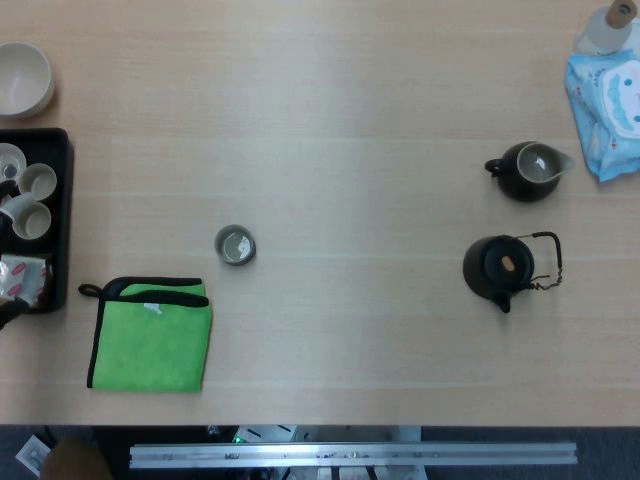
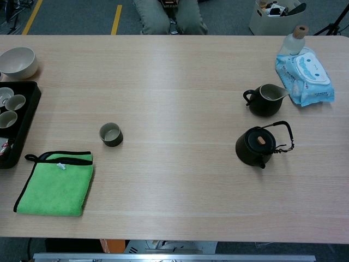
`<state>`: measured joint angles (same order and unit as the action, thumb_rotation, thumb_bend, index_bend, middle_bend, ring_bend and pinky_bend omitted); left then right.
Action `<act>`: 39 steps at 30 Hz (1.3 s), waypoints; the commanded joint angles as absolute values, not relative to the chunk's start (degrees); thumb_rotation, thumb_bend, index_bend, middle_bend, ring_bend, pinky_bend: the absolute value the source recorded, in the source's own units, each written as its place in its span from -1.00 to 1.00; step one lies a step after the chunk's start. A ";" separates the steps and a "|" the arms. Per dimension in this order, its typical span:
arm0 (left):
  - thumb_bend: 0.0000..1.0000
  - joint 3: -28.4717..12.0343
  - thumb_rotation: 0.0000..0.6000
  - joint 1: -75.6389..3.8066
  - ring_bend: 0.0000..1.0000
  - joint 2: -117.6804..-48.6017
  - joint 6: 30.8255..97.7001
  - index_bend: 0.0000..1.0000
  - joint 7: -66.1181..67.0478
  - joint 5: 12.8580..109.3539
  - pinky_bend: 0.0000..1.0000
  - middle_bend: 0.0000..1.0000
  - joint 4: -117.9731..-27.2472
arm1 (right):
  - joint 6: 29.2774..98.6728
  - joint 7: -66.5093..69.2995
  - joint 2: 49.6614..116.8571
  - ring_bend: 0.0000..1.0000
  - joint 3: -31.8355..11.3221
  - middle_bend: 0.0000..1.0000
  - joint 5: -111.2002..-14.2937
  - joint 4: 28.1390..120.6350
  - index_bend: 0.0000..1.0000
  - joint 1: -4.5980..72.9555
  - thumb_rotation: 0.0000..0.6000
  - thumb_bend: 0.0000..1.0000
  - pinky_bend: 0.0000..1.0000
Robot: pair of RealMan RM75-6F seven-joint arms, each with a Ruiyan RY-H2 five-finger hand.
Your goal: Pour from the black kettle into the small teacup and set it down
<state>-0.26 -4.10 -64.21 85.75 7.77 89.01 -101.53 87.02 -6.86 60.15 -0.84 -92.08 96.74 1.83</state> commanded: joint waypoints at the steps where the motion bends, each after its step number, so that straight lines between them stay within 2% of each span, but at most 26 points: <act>1: -0.21 -0.24 1.00 -4.20 -0.76 -64.21 85.63 -0.67 8.01 89.09 -0.71 -0.75 -101.64 | 87.00 -6.67 60.22 -0.75 -0.86 -0.46 -92.22 96.48 -0.73 1.94 1.00 -1.00 -0.89; 10: -0.21 -0.41 1.00 -4.26 -0.76 -64.34 85.80 -0.67 8.30 89.10 -0.71 -0.75 -101.96 | 86.83 -6.47 59.38 -0.75 -0.96 -0.46 -94.30 97.05 -0.73 3.08 1.00 -1.00 -0.89; 22: -0.21 -0.25 1.00 -4.19 -0.76 -63.98 85.77 -0.67 7.94 89.16 -0.71 -0.75 -101.88 | 81.01 -9.94 60.09 -0.75 1.33 -0.46 -99.22 98.19 -0.73 6.69 1.00 -1.00 -0.89; 33: -0.21 0.35 1.00 -3.53 -0.76 -62.85 86.17 -0.67 7.24 89.25 -0.71 -0.75 -102.42 | 72.06 -14.81 64.61 -0.75 2.34 -0.48 -99.50 96.32 -0.73 11.35 1.00 -1.00 -0.89; 36: -0.21 0.59 1.00 -3.27 -0.76 -62.59 86.33 -0.67 7.04 89.36 -0.71 -0.75 -102.47 | 70.39 -16.24 66.36 -0.76 2.22 -0.53 -98.84 95.08 -0.73 12.27 1.00 -1.00 -0.89; 39: -0.21 0.65 1.00 -3.09 -0.76 -62.38 86.47 -0.67 6.75 89.31 -0.71 -0.75 -102.45 | 68.85 -18.05 67.97 -0.82 2.13 -0.62 -98.14 94.07 -0.82 13.08 1.00 -1.00 -0.88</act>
